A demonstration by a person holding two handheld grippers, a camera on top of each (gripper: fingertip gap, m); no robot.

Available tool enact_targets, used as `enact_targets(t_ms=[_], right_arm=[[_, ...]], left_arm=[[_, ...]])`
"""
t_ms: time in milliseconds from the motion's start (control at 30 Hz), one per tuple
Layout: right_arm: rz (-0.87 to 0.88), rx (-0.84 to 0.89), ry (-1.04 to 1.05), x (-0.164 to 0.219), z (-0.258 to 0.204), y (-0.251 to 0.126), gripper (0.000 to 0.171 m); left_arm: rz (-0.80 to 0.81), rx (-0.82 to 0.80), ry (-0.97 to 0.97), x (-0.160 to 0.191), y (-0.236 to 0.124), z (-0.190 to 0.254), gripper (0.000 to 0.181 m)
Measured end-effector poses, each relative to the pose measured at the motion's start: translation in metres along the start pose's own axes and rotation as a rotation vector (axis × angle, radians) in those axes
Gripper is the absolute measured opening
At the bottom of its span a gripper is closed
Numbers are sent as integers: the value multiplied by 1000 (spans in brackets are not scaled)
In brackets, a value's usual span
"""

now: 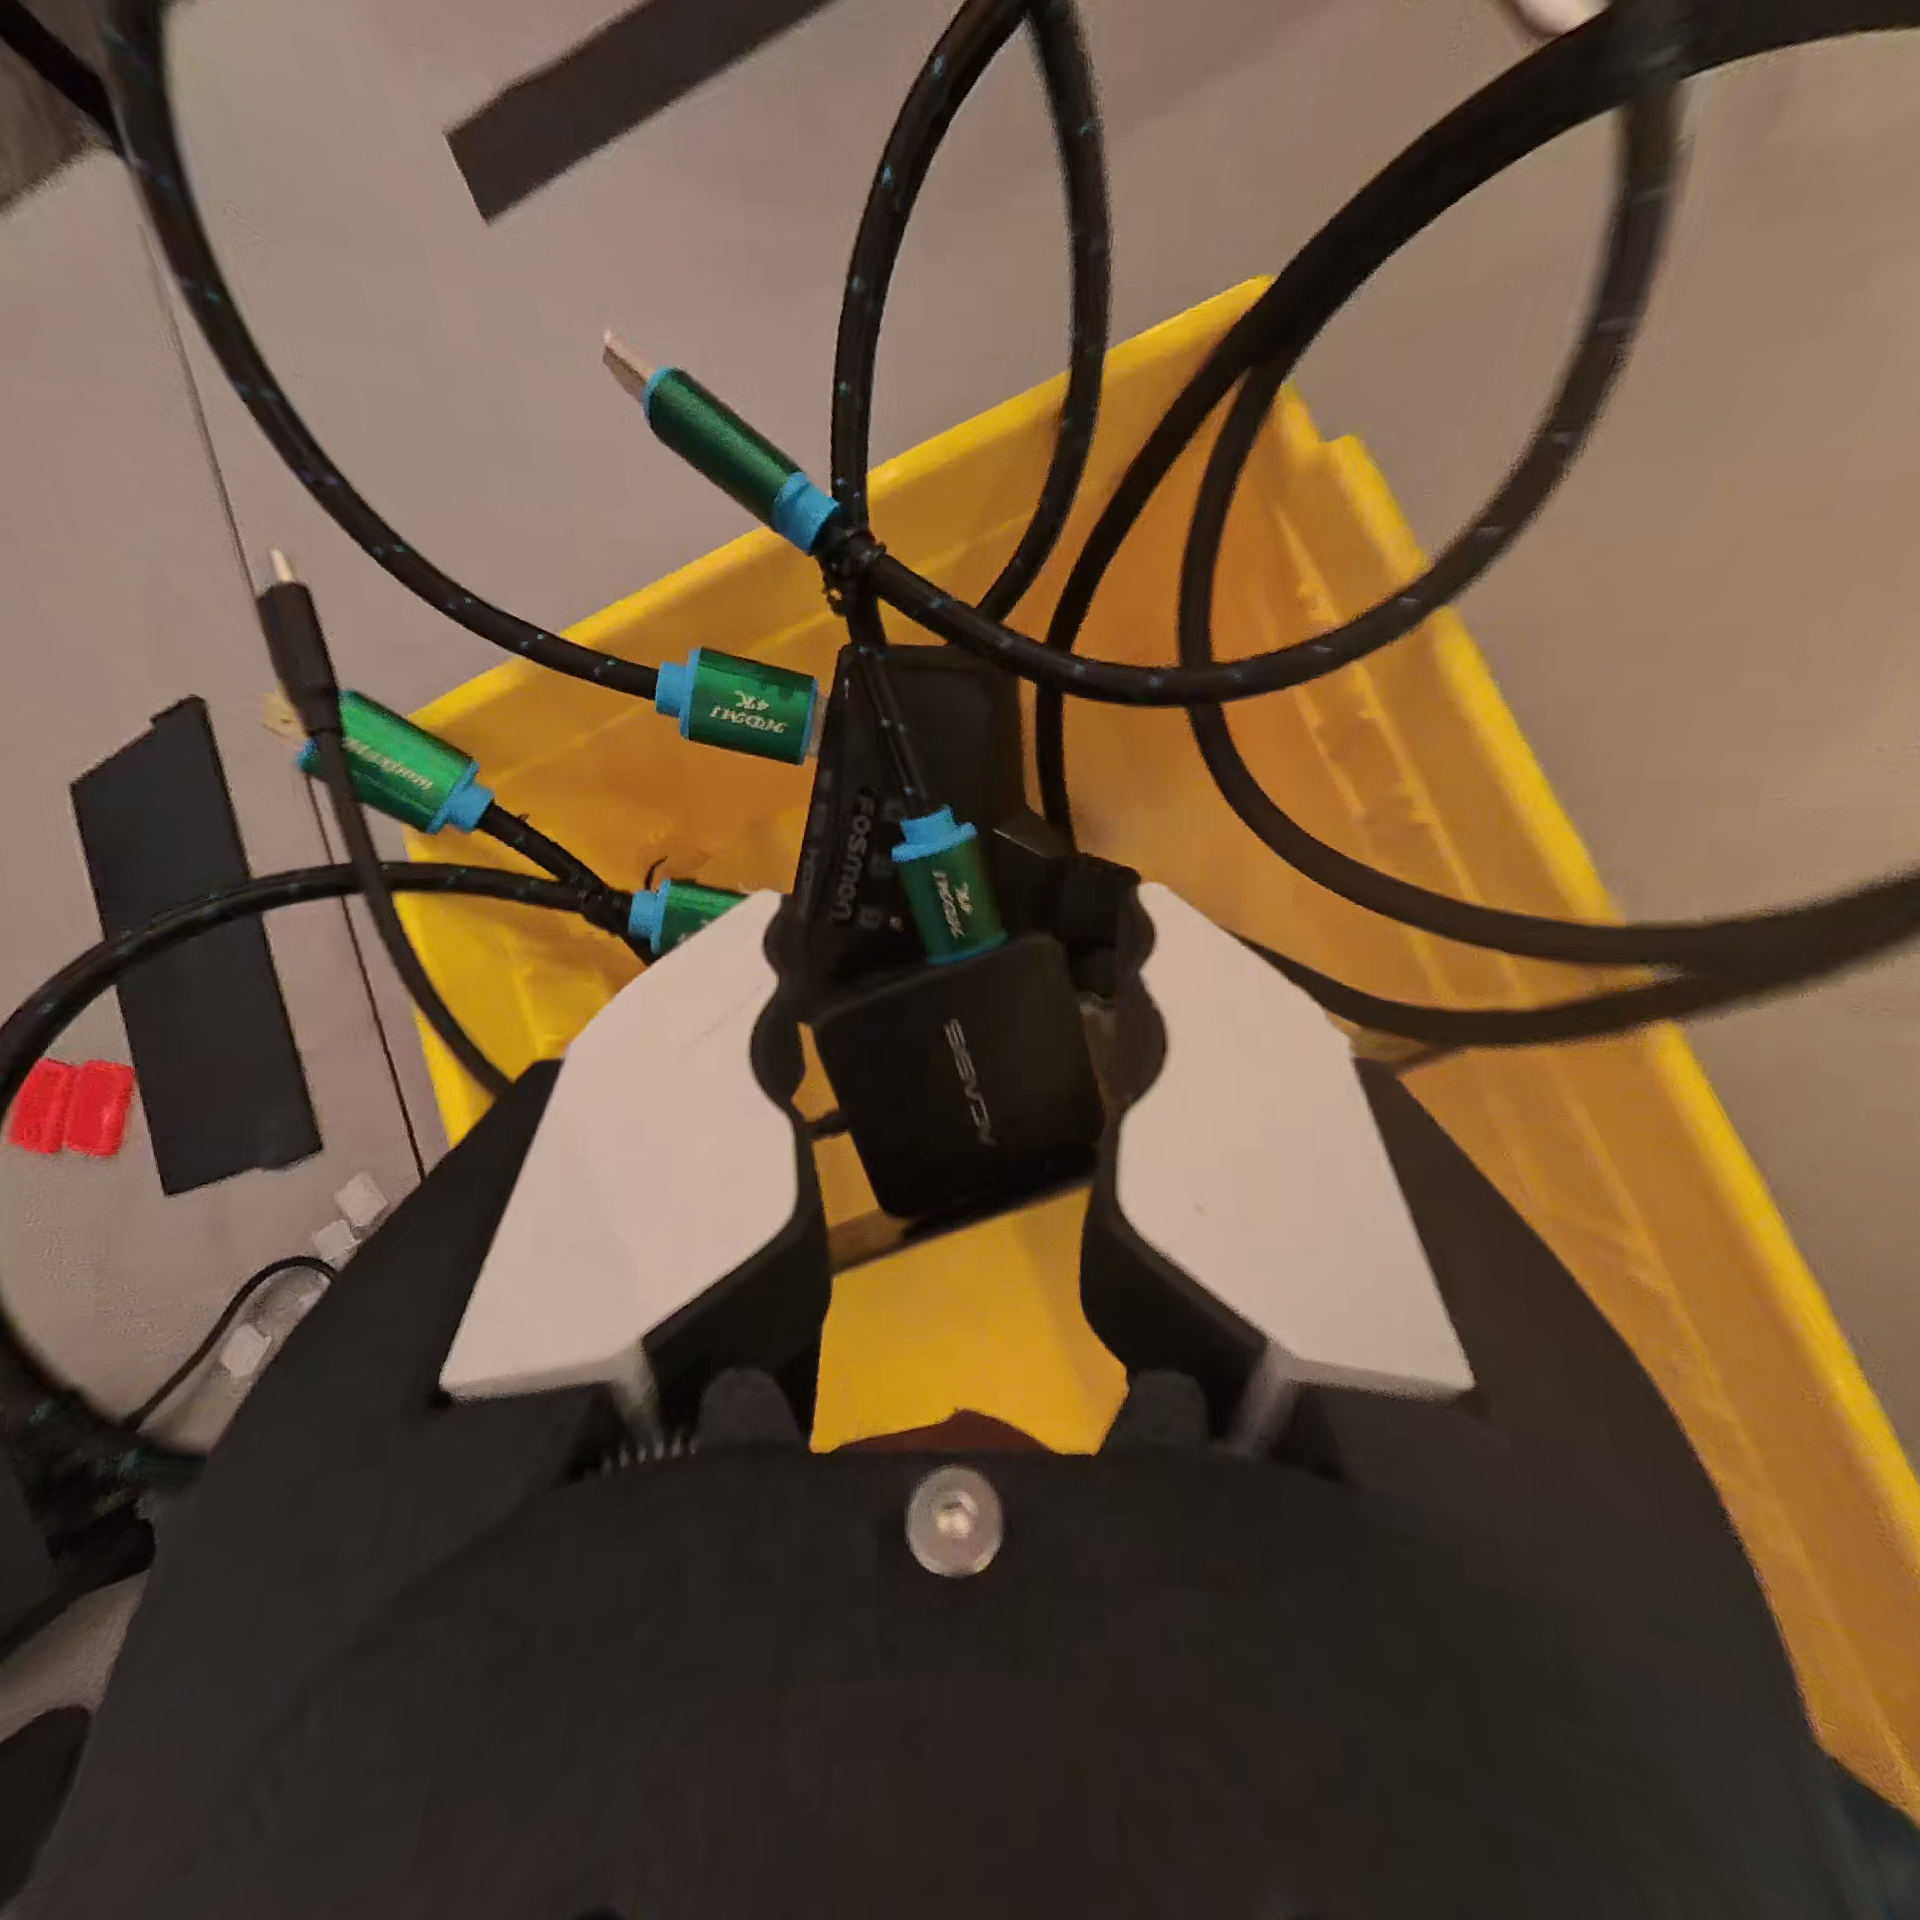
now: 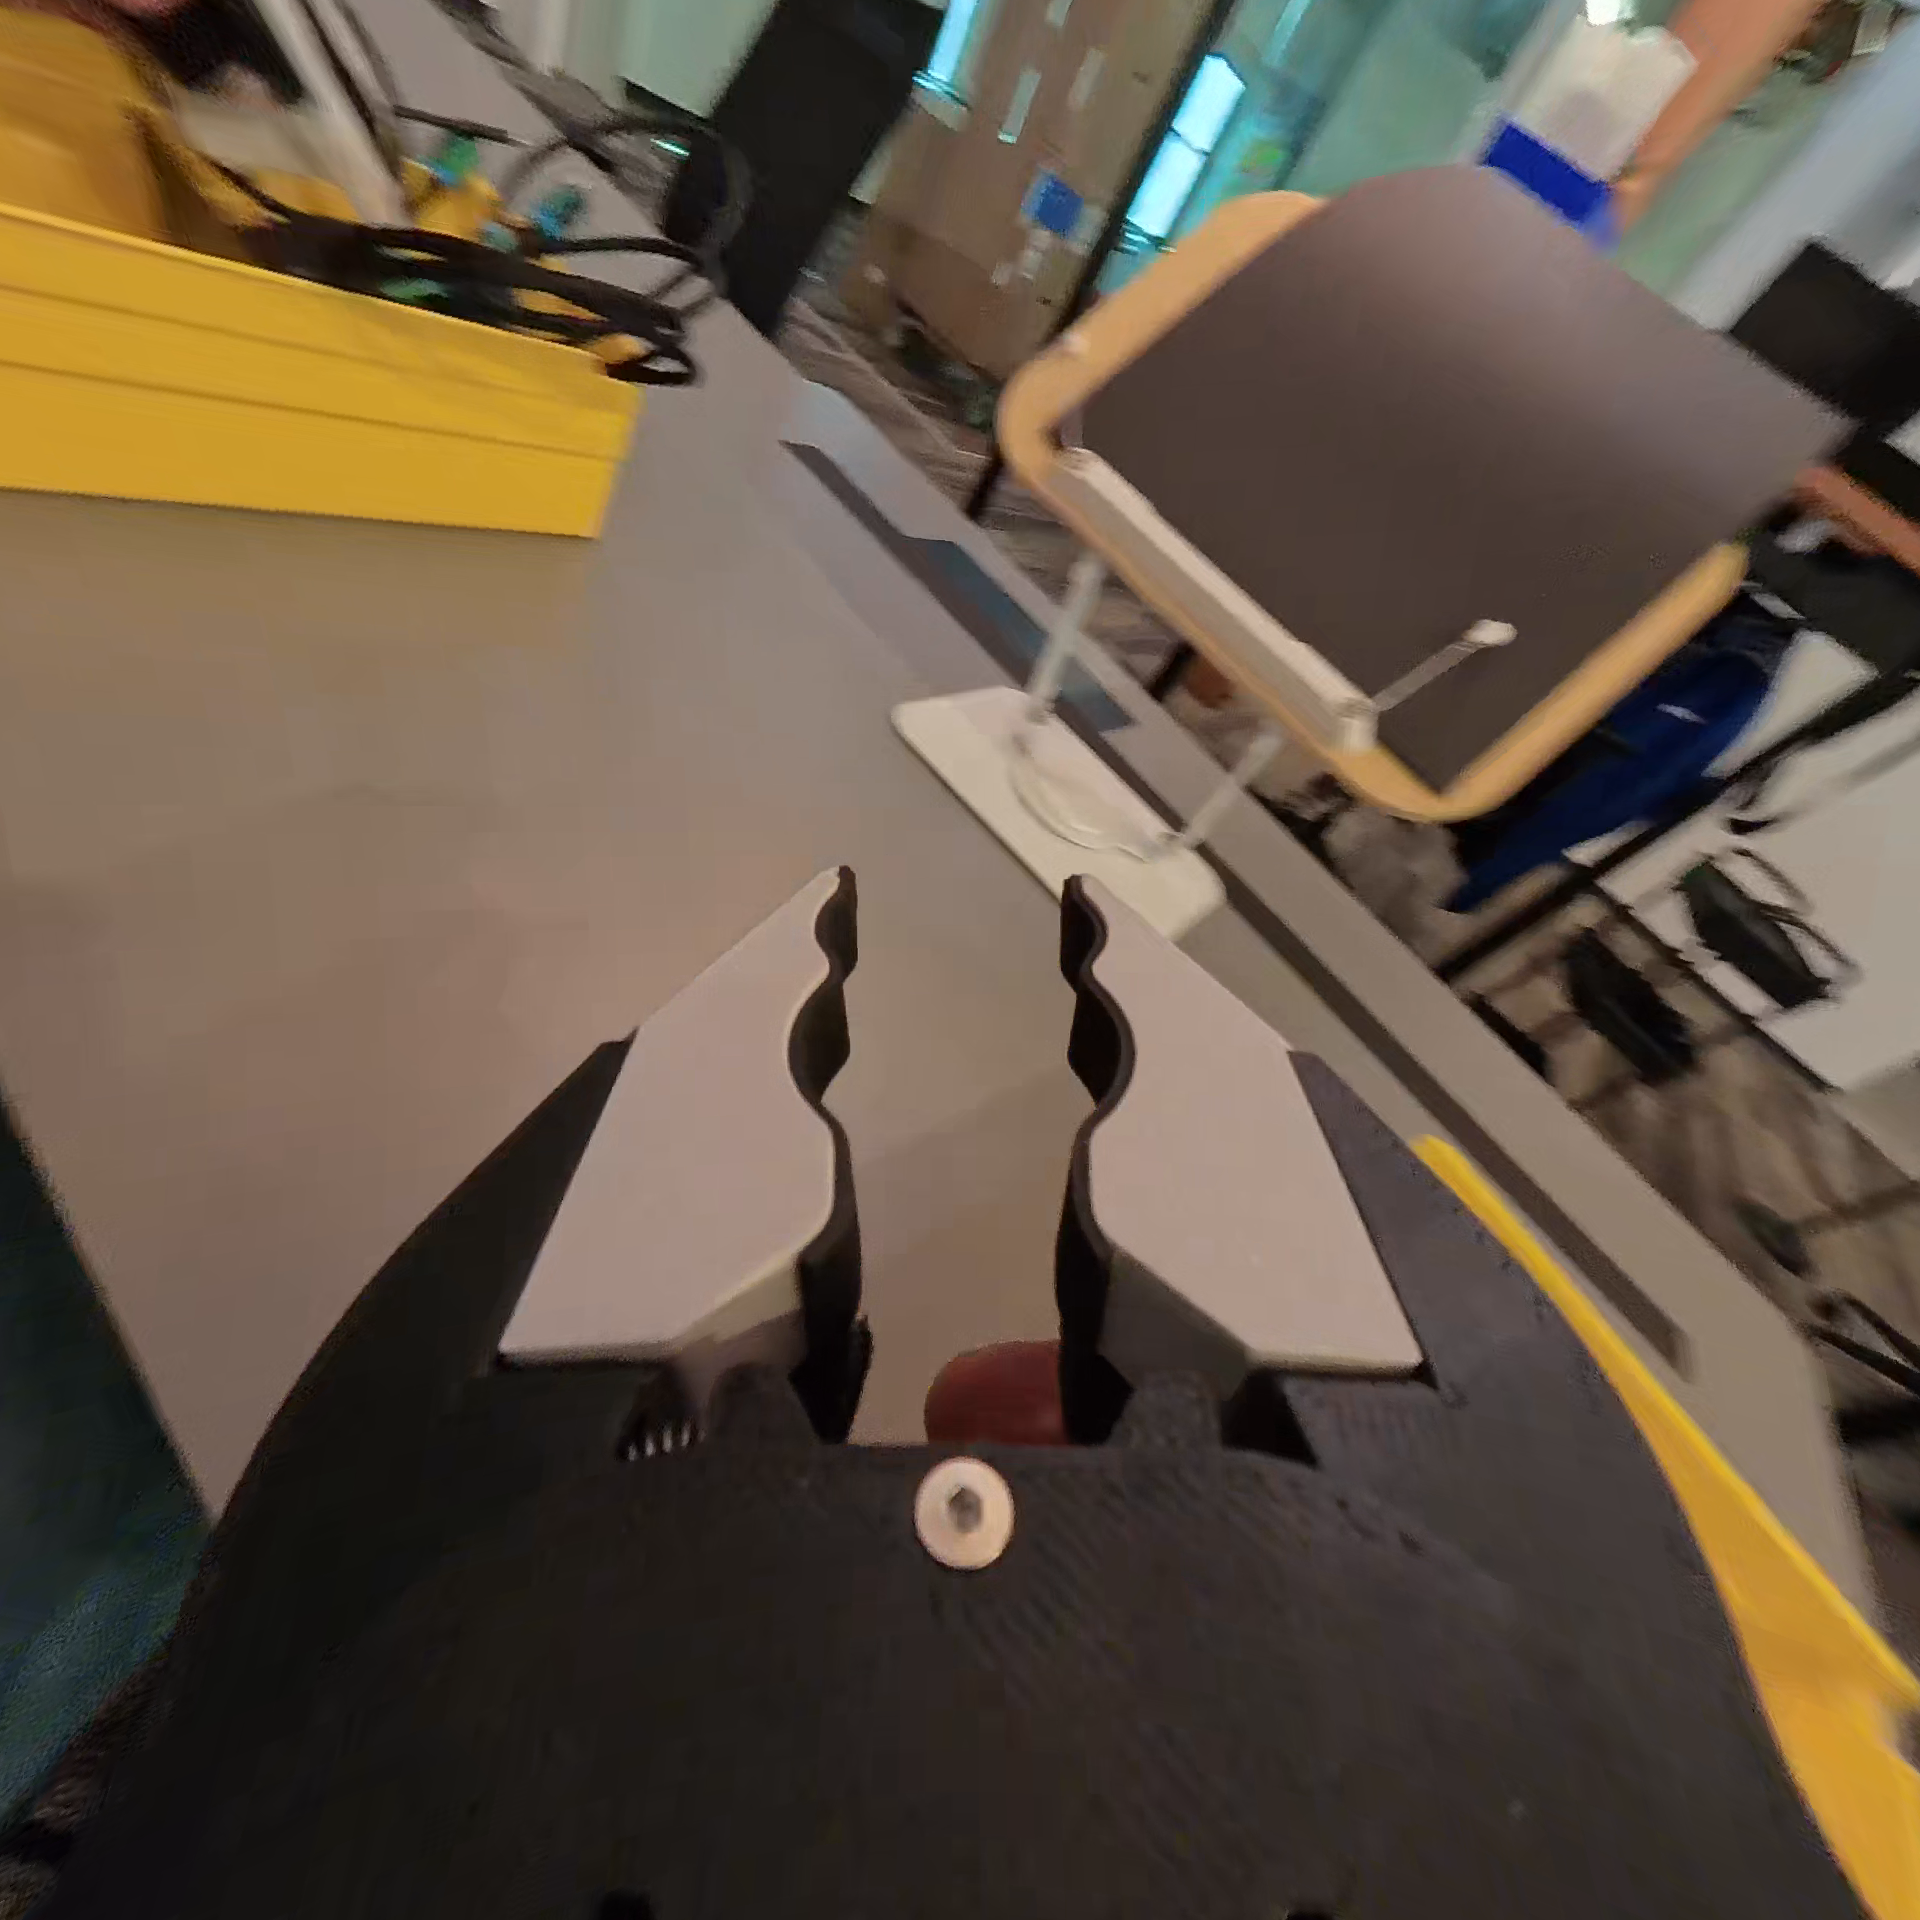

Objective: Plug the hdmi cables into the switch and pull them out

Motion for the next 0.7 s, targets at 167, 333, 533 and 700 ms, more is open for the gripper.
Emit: enact_targets(t_ms=[167,333,533,700], right_arm=[[-6,-201,10,1,-67,44,38],[-18,-280,36,10,-94,61,36],[-17,-303,72,14,-100,66,34],[-30,-314,86,19,-102,69,33]], left_arm=[[-158,34,-23,4,40,-2,35],[-174,11,-4,0,44,-6,20],[-61,-53,28,-7,31,-10,19],[65,-77,36,-22,6,-15,19]])
Point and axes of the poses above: each gripper's, where its closed fingertips meet, y out along the fingers, x out of its underside, z = x × y across the jaws, the point moved 4 cm from there along -y, back along the fingers
